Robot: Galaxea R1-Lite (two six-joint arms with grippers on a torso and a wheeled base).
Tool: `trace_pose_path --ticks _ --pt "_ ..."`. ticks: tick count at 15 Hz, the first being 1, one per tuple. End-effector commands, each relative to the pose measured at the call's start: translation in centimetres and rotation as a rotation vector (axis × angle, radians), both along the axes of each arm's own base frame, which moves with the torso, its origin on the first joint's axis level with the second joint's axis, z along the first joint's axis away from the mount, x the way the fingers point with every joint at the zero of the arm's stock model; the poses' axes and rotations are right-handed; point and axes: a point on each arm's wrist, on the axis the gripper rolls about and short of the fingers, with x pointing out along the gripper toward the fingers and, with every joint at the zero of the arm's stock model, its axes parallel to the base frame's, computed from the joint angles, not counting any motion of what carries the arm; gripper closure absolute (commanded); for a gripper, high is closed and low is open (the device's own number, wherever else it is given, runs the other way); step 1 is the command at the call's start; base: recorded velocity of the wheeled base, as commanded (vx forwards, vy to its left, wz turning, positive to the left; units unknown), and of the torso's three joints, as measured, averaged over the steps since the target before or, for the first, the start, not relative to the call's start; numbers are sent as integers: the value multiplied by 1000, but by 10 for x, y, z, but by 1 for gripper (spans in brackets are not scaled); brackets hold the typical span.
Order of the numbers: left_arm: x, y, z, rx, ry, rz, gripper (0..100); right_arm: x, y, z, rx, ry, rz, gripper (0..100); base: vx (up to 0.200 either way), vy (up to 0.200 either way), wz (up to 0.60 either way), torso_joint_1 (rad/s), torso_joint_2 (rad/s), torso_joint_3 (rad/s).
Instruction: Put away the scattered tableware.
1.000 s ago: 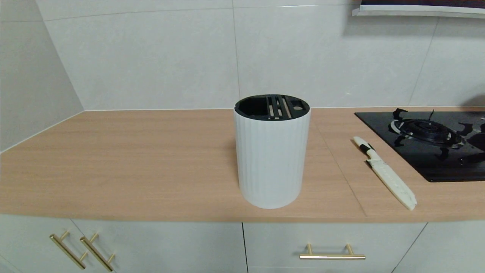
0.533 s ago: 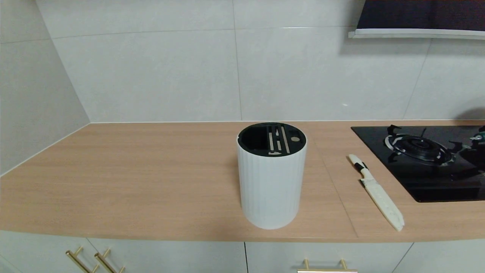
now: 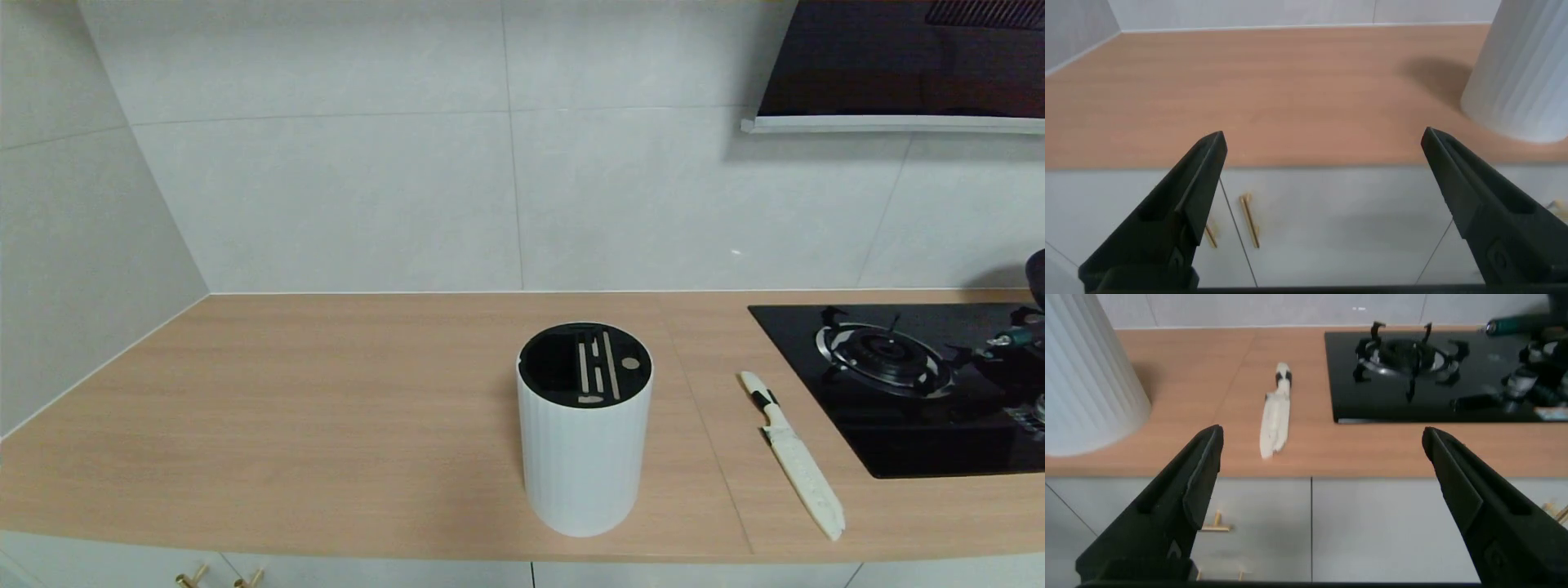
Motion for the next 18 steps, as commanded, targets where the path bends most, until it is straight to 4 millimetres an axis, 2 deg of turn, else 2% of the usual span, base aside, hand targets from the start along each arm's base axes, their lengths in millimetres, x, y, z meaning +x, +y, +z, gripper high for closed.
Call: trace_pose_path --ticks 1,8,18 --pt "0 0 0 0 0 0 0 0 0 0 -1 2 0 0 0 0 0 271 -583 -315" --pt "0 0 0 0 0 0 0 0 0 0 -1 2 0 0 0 0 0 212 -441 -233" --pt "0 0 0 0 0 0 0 -1 0 2 -10 -9 5 0 0 0 0 4 -7 -3"
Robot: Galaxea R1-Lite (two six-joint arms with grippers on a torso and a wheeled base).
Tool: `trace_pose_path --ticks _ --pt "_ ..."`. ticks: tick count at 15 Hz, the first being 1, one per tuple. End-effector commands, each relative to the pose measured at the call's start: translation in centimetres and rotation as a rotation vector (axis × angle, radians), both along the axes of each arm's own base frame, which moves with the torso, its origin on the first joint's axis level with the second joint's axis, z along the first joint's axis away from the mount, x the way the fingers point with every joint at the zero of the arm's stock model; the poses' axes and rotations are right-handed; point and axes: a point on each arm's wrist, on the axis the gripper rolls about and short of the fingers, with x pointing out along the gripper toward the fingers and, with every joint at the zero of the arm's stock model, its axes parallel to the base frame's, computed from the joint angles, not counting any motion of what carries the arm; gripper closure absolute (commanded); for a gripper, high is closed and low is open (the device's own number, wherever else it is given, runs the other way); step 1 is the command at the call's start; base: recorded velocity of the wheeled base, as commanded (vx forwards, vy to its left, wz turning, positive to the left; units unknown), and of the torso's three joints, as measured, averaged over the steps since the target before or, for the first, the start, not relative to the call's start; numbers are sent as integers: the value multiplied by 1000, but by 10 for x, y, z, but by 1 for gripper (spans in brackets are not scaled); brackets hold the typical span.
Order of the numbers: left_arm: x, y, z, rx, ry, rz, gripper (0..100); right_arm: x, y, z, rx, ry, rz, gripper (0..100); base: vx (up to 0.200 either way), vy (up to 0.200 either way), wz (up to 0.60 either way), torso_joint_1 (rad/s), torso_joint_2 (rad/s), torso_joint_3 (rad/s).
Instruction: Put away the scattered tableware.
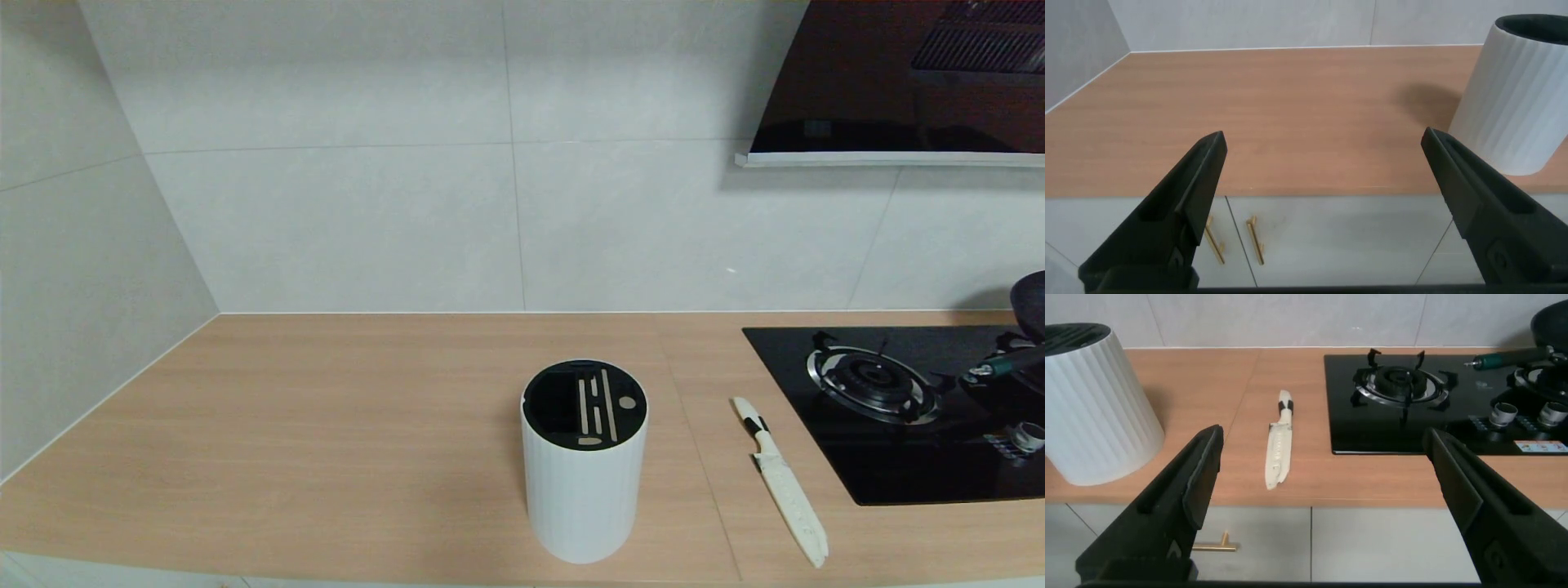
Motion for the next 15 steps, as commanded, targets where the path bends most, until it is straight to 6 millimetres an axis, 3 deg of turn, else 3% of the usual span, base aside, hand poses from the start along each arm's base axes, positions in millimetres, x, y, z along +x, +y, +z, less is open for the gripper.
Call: trace_pose_path --ticks 1,2,3,8,12,13,15 --pt "0 0 0 0 0 0 0 -6 1 25 12 -80 44 0 0 0 0 0 0 0" --pt "0 0 0 0 0 0 0 -10 1 51 61 -112 89 0 0 0 0 0 0 0" --pt "0 0 0 0 0 0 0 -3 1 62 71 -54 106 0 0 0 0 0 0 0" --pt "0 0 0 0 0 0 0 50 3 98 -20 195 128 0 0 0 0 0 0 0" --pt "0 0 0 0 0 0 0 115 6 121 -18 356 132 0 0 0 0 0 0 0" --pt "0 0 0 0 0 0 0 128 7 122 -17 381 132 0 0 0 0 0 0 0" --pt "0 0 0 0 0 0 0 176 10 115 -17 387 137 0 0 0 0 0 0 0"
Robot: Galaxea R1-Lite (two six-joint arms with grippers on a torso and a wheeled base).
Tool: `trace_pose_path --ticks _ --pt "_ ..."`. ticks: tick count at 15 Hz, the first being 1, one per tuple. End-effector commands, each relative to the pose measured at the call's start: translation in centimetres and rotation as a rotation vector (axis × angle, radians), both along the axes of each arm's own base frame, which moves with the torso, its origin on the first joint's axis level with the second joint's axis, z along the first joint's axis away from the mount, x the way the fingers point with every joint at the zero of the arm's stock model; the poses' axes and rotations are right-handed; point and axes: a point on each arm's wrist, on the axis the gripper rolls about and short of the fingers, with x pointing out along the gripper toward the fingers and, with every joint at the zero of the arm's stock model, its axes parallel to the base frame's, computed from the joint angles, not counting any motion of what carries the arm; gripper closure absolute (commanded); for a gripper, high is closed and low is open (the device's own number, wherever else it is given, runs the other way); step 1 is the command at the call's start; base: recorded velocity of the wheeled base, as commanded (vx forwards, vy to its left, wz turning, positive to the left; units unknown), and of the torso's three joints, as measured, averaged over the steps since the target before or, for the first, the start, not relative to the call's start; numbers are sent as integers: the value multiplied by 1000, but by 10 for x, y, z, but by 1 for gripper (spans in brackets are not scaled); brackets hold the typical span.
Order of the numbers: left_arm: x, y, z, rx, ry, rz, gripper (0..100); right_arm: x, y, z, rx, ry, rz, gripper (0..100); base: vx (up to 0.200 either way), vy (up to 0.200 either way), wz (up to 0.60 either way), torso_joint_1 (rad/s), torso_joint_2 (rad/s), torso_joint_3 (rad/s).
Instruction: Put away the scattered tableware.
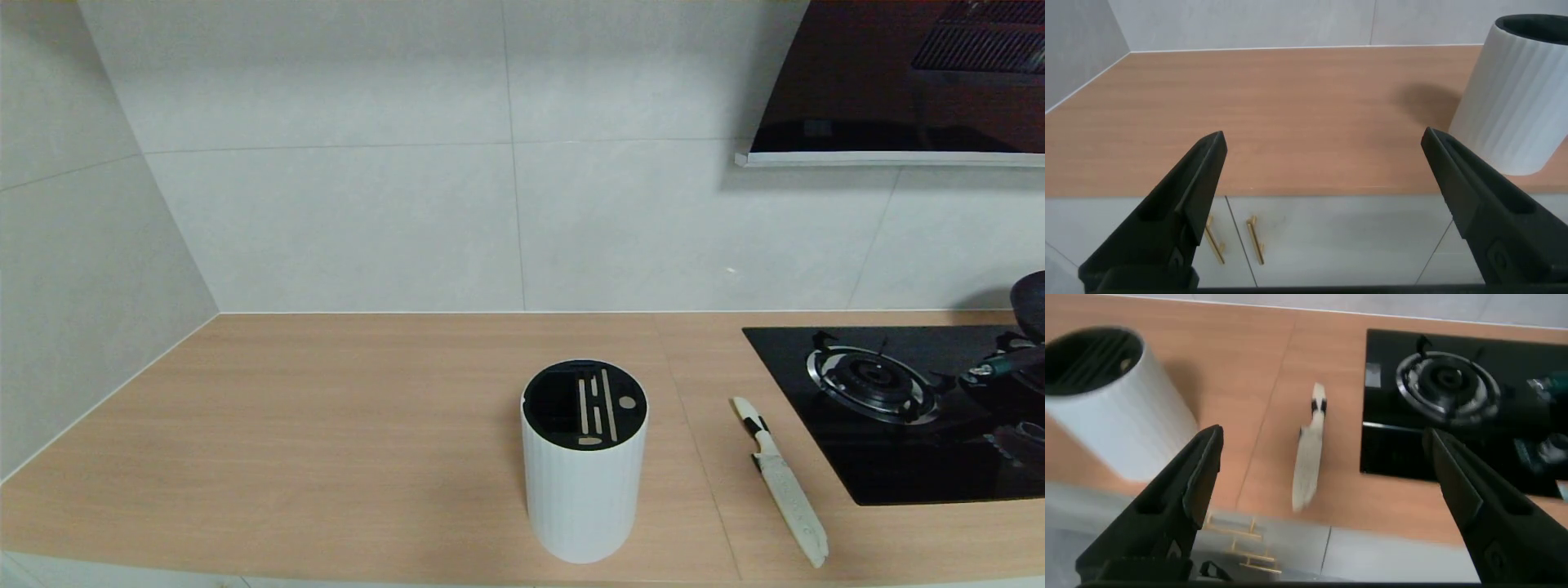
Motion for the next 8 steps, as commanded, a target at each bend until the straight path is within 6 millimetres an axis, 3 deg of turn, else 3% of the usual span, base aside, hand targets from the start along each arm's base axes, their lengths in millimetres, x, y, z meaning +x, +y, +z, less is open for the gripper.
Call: trace_pose_path --ticks 1,3,4,5,8 --pt "0 0 0 0 0 0 0 75 8 -16 -7 107 26 0 0 0 0 0 0 0" --pt "0 0 0 0 0 0 0 109 14 -32 -9 123 38 0 0 0 0 0 0 0" --pt "0 0 0 -2 0 0 0 113 15 -34 -9 126 38 0 0 0 0 0 0 0" --pt "0 0 0 0 0 0 0 141 17 -52 -14 167 34 0 0 0 0 0 0 0" --pt "0 0 0 0 0 0 0 172 20 -87 -24 265 30 0 0 0 0 0 0 0"
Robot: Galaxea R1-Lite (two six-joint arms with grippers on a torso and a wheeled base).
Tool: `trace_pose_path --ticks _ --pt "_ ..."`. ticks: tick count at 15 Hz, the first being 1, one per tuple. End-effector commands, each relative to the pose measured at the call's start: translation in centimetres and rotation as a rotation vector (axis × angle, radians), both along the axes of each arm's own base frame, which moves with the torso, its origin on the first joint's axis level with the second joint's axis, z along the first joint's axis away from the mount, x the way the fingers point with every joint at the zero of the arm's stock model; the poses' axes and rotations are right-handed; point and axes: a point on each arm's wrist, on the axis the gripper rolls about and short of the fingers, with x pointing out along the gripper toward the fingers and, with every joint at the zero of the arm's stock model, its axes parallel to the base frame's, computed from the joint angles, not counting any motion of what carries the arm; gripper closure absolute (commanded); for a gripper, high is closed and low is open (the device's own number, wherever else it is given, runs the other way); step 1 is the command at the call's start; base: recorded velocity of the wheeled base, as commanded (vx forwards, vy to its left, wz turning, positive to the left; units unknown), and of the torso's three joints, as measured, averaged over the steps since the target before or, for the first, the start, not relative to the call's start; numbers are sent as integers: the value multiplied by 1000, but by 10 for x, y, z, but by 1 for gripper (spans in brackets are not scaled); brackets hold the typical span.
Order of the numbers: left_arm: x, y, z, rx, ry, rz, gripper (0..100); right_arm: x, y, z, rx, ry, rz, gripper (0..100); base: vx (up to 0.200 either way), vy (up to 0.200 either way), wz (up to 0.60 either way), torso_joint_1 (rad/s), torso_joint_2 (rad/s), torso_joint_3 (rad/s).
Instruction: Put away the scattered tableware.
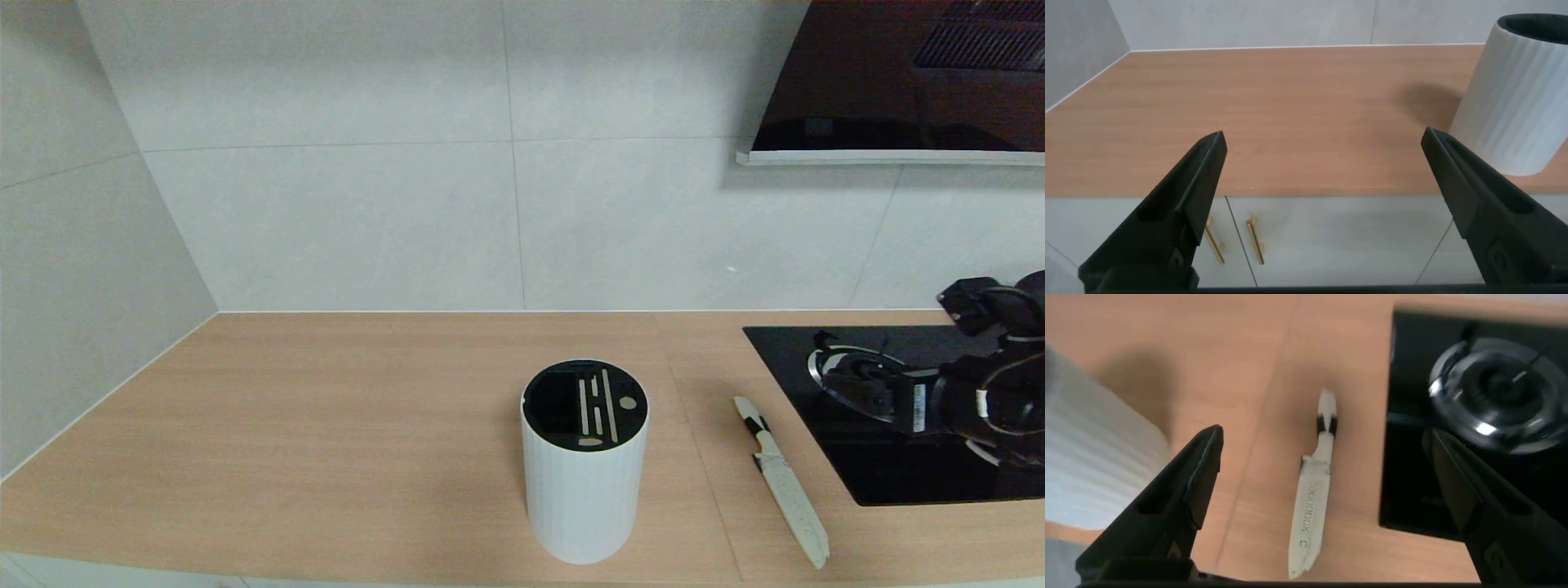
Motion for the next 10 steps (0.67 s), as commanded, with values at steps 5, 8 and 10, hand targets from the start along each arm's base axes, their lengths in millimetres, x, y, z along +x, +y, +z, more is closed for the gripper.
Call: trace_pose_path --ticks 5,8,10 --pt "0 0 0 -1 0 0 0 56 18 -95 -73 239 -25 0 0 0 0 0 0 0" --pt "0 0 0 -1 0 0 0 61 20 -119 -83 320 -22 0 0 0 0 0 0 0" --pt "0 0 0 -1 0 0 0 64 21 -130 -87 344 -18 0 0 0 0 0 0 0"
